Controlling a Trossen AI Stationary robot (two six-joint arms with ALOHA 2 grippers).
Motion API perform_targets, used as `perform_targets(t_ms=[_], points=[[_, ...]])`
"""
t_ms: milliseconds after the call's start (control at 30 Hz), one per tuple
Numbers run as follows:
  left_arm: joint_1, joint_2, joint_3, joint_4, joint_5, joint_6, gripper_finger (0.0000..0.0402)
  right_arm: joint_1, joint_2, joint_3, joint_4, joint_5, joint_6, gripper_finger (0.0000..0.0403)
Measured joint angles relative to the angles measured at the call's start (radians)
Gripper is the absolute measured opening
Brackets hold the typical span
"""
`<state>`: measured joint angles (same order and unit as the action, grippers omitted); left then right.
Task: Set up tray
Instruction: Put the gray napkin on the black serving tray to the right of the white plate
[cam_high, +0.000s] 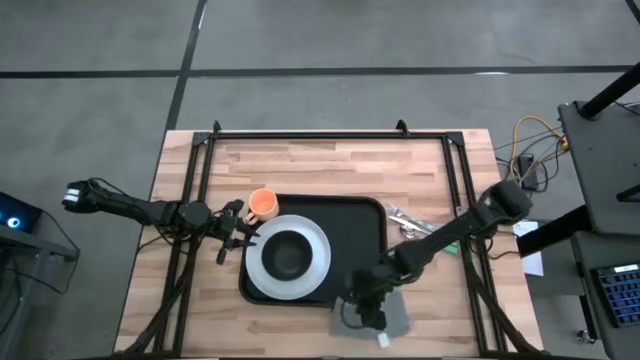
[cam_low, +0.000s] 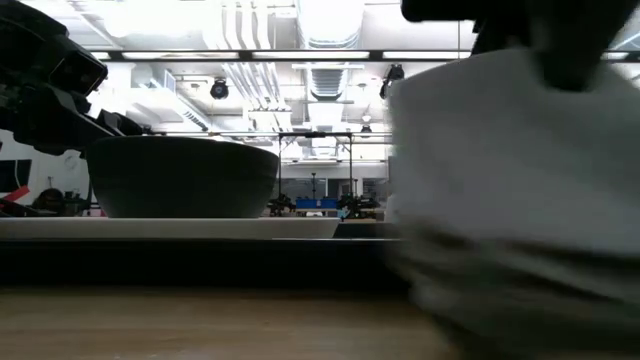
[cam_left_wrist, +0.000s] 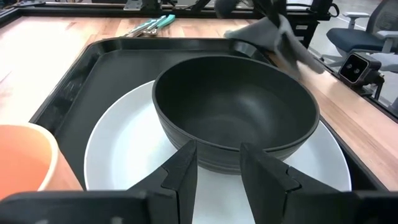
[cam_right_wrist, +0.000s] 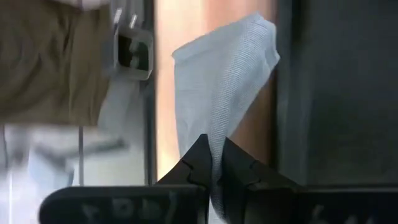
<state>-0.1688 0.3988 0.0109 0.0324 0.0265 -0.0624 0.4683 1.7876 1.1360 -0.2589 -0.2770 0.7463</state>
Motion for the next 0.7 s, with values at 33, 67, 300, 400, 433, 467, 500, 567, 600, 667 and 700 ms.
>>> perform_targets(t_ms=[33, 67, 300, 400, 433, 467, 500, 567, 600, 667, 700], points=[[0.0, 0.0, 0.0, 0.0, 0.0, 0.0, 0.0101, 0.0, -0.027, -0.037, 0.044, 0.042, 0.035, 0.0009], [0.0, 0.0, 0.0, 0.0, 0.0, 0.0, 0.0101, 0.0, -0.053, -0.08, 0.082, 0.085, 0.074, 0.0009], [0.0, 0.001, 0.0, -0.008, 0.0, 0.0, 0.0101, 0.005, -0.201, -0.371, 0.362, 0.295, 0.263, 0.0009], [0.0, 0.0, 0.0, -0.011, 0.0, 0.0, 0.0101, 0.006, -0.241, -0.466, 0.487, 0.373, 0.315, 0.0009], [0.0, 0.0, 0.0, -0.011, 0.0, 0.0, 0.0101, 0.006, -0.25, -0.492, 0.516, 0.403, 0.323, 0.0009], [0.0, 0.0, 0.0, -0.011, 0.0, 0.0, 0.0101, 0.005, -0.255, -0.515, 0.536, 0.436, 0.324, 0.0009], [0.0, 0.0, 0.0, -0.011, 0.0, 0.0, 0.0101, 0.005, -0.26, -0.533, 0.554, 0.468, 0.324, 0.0009], [0.0, 0.0, 0.0, -0.011, 0.0, 0.0, 0.0101, 0.005, -0.265, -0.559, 0.592, 0.541, 0.324, 0.0009], [0.0, 0.0, 0.0, -0.011, 0.0, 0.0, 0.0101, 0.005, -0.265, -0.568, 0.61, 0.572, 0.324, 0.0009], [0.0, 0.0, 0.0, -0.011, 0.0, 0.0, 0.0101, 0.005, -0.265, -0.58, 0.616, 0.62, 0.324, 0.0009], [0.0, 0.0, 0.0, -0.011, 0.0, 0.0, 0.0101, 0.005, -0.265, -0.584, 0.613, 0.648, 0.325, 0.0009]])
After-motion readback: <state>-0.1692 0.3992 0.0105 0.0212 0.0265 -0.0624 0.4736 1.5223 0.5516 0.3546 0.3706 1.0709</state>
